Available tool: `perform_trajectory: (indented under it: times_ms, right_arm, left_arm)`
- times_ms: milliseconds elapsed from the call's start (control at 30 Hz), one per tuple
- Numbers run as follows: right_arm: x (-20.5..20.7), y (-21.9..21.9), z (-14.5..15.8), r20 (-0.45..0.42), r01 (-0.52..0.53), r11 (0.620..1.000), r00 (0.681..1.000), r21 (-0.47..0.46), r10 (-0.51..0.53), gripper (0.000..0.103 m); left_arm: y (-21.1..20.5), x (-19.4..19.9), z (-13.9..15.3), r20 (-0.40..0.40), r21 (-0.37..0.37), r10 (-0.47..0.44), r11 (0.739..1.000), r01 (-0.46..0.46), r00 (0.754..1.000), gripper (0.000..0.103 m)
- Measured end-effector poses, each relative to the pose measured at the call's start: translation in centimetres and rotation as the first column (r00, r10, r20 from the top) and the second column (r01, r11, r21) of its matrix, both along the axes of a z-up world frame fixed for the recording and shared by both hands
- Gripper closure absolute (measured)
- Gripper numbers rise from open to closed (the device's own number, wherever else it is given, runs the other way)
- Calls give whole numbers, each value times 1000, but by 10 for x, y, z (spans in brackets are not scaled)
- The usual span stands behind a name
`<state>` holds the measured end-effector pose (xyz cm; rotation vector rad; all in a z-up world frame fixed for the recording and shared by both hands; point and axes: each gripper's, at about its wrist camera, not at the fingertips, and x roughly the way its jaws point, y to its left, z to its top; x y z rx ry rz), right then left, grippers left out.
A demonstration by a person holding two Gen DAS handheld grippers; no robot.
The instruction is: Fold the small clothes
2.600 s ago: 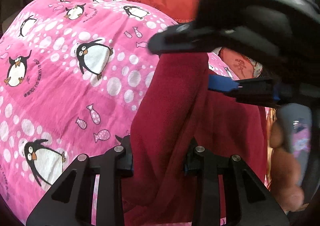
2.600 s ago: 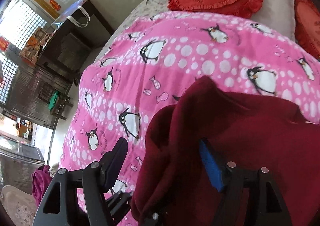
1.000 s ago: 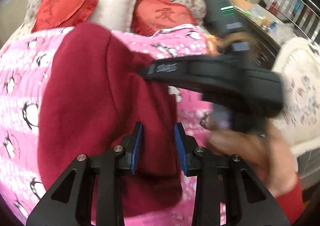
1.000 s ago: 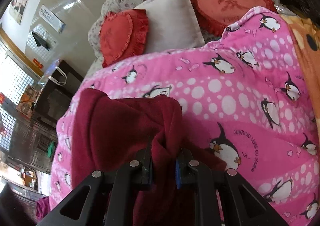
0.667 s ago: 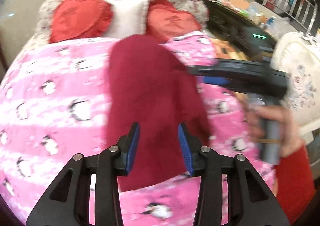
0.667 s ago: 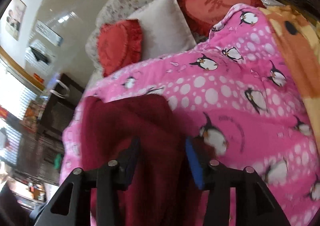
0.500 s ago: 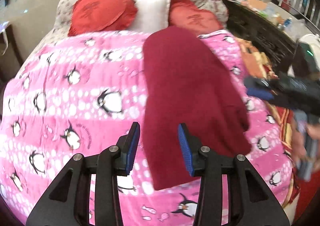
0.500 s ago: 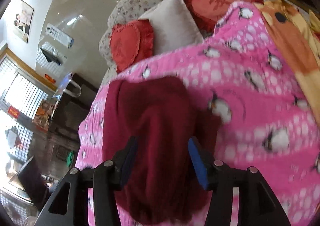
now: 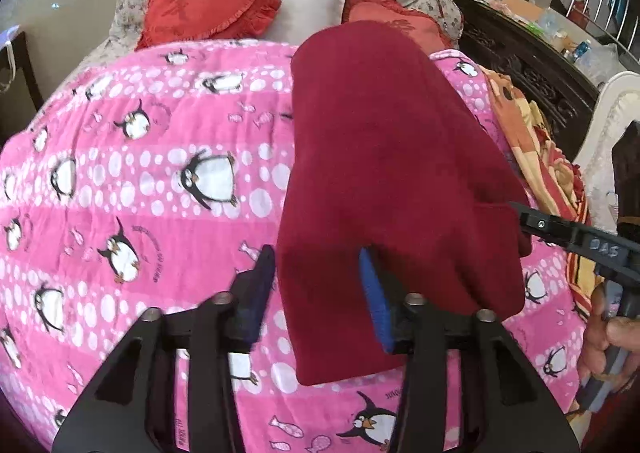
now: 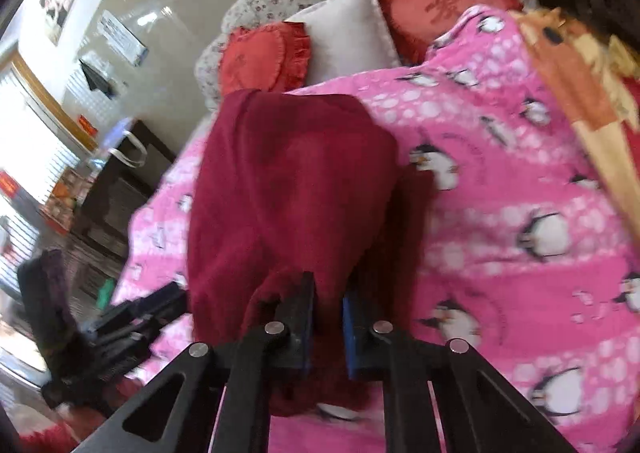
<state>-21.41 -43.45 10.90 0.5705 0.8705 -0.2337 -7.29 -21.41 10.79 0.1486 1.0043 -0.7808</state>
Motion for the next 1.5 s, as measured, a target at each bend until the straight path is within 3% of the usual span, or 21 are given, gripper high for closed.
perform_trajectory:
  times_ms: [33, 67, 167, 267, 333, 400, 600, 733, 800, 900, 967, 1067, 1200, 1400, 1500]
  right_arm:
    - [-1, -4, -7, -37, 16, 999, 999, -37, -17, 93]
    - [-1, -7, -15, -64, 30, 999, 997, -45, -33, 93]
    - [-1, -16, -30, -91, 49, 999, 995, -15, -50, 93]
    - [-8, -18, -15, -53, 59, 998, 997, 10, -58, 92]
    - [-12, -15, 0, -36, 76, 997, 996, -5, -76, 82]
    - [-12, -11, 14, -11, 86, 996, 996, -38, -86, 63]
    - [25, 1, 40, 82, 28, 997, 996, -72, -22, 61]
    - [68, 6, 36, 111, -12, 996, 994, -93, 23, 61]
    - [91, 6, 29, 90, -31, 993, 995, -116, 42, 62]
    - [121, -1, 6, -8, -18, 982, 1000, -186, 16, 61]
    - [132, -12, -14, -53, -9, 985, 999, -170, -1, 60]
    - [125, -28, -25, -3, 39, 996, 999, -77, -39, 59]
    - [103, -30, -15, 8, 39, 999, 999, -29, -38, 59]
    - [50, 5, 27, 33, -40, 994, 999, -100, 44, 58]
    - [26, 26, 22, 4, -67, 991, 998, -117, 68, 58]
  left_arm:
    - [-1, 0, -3, -14, -1, 1, 1000, -1, 1000, 40]
    - [-4, 0, -10, -45, 9, -6, 1000, 6, 999, 36]
    - [-9, -1, -18, -37, 40, -8, 999, 9, 999, 35]
    - [-7, -7, -4, 28, 46, -27, 999, 26, 999, 35]
    - [-4, -8, 5, 60, 38, -31, 999, 29, 998, 35]
    - [-2, -6, 15, 74, 11, -22, 1000, 21, 997, 35]
    - [-8, 23, 29, 74, -50, 62, 997, -58, 995, 35]
    - [-26, 45, 21, 59, -22, 87, 996, -86, 994, 35]
    - [-34, 54, 14, 62, -2, 100, 995, -100, 993, 35]
    - [-38, 63, 7, 62, -1, 112, 994, -112, 992, 34]
    - [-39, 68, 2, 38, -6, 115, 993, -115, 993, 30]
    - [-39, 72, -1, 25, -15, 127, 992, -126, 992, 24]
    - [-31, 69, 3, 32, -20, 114, 993, -113, 993, 24]
    - [-2, 51, 10, 49, -34, 102, 994, -101, 994, 24]
    - [8, 39, 3, 5, -59, 83, 995, -82, 997, 24]
